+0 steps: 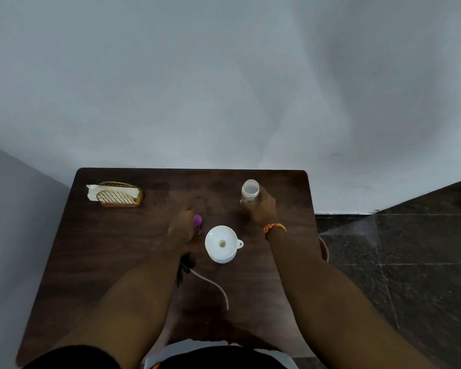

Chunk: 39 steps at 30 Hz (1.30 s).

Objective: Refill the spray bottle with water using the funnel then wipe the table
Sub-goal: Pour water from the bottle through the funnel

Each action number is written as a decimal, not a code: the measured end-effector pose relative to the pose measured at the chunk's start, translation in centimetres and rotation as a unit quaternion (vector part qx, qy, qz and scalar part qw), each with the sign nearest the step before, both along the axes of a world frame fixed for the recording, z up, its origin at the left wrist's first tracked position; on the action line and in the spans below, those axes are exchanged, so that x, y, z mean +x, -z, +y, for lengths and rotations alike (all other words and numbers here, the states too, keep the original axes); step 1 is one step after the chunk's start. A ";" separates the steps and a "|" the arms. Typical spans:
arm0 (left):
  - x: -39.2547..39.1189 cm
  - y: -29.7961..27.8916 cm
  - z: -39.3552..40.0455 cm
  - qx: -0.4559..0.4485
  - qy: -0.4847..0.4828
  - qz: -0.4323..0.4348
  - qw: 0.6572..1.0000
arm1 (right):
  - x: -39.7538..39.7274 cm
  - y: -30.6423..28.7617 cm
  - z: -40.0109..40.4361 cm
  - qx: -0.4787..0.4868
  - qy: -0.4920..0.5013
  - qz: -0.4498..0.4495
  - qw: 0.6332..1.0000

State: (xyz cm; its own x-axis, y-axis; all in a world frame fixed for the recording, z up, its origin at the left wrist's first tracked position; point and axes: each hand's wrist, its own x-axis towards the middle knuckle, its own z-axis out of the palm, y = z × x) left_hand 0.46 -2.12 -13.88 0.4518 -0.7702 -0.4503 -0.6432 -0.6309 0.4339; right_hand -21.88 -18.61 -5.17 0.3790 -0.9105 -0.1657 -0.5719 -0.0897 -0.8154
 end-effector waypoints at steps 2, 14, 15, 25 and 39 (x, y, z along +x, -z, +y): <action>0.1 -0.3 0.4 -0.017 0.016 -0.012 1.000 | 0.1 0.4 0.3 -0.004 -0.014 0.008 1.000; 0.0 -8.4 1.0 -0.233 -0.085 0.025 0.968 | -1.3 -1.3 2.6 -0.015 -0.115 -0.002 0.993; -0.7 -10.1 1.0 -0.247 -0.098 0.055 0.962 | -1.6 -1.6 2.8 -0.022 -0.122 -0.005 0.992; -5.0 -14.4 3.4 -0.264 -0.023 0.191 0.945 | -4.3 -5.5 4.0 -0.162 -0.202 0.040 0.965; -6.2 -14.1 5.4 -0.277 -0.023 0.172 0.945 | -6.1 -7.8 6.1 -0.249 -0.249 0.170 0.920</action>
